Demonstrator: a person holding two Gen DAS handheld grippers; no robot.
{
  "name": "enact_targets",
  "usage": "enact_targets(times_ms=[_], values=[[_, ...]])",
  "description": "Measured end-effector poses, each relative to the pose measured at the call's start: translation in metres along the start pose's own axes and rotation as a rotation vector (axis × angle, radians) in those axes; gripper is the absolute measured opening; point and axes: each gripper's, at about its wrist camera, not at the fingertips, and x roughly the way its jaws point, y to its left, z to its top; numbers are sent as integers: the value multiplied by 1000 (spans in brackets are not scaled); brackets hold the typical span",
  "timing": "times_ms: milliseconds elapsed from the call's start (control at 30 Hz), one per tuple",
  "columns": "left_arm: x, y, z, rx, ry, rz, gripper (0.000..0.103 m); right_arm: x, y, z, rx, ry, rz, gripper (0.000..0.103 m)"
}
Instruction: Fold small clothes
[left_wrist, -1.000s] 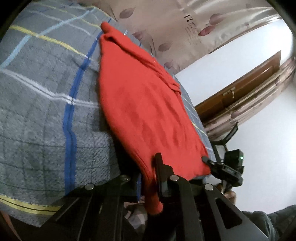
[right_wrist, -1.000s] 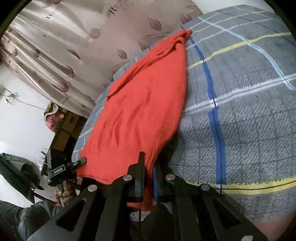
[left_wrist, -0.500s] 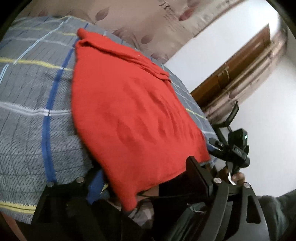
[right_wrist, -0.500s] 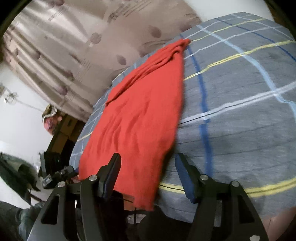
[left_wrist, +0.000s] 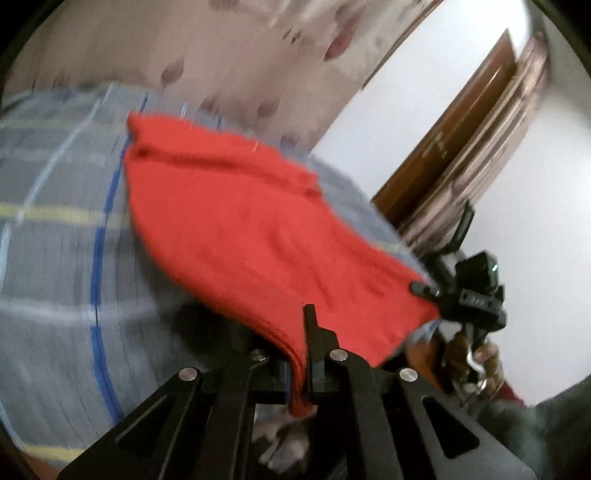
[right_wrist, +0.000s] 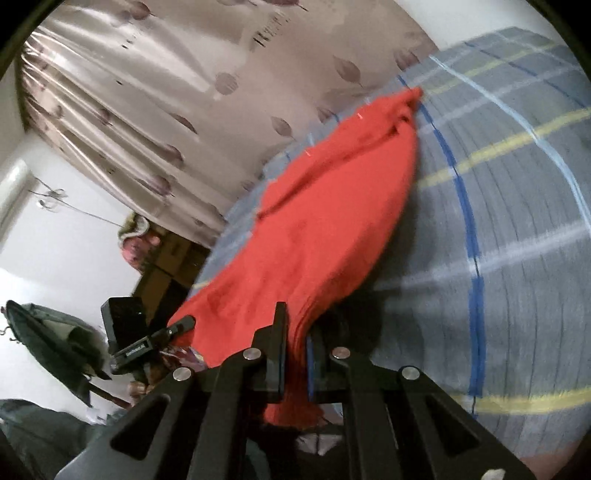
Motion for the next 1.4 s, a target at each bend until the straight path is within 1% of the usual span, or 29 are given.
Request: enact_targets(times_ms=[133,200,300,433,567,800,933,1167,1400], values=[[-13,-10,34,44,-96,10,5,-3,19,26,-31,-39,48,8],[-17,-11,47,49,-124,23,5,-3,25,39,-47,-53,59,8],[-19,-5,67,18,-163,19,5,-4,28,62,-59,-72,59,8],[-19,5,87,-6,-196,20,5,-8,23,85,-43,-99,64,8],[-10,6,98,13,-205,44,5,-7,20,105,-47,-110,57,8],[14,-5,121,125,-229,162,5,12,16,135,-74,-101,21,8],[28,-6,132,177,-228,224,5,21,11,153,-86,-102,-3,8],[52,0,150,213,-225,325,5,38,5,178,-95,-99,-33,8],[70,13,165,208,-212,380,5,54,-1,197,-100,-86,-59,8]])
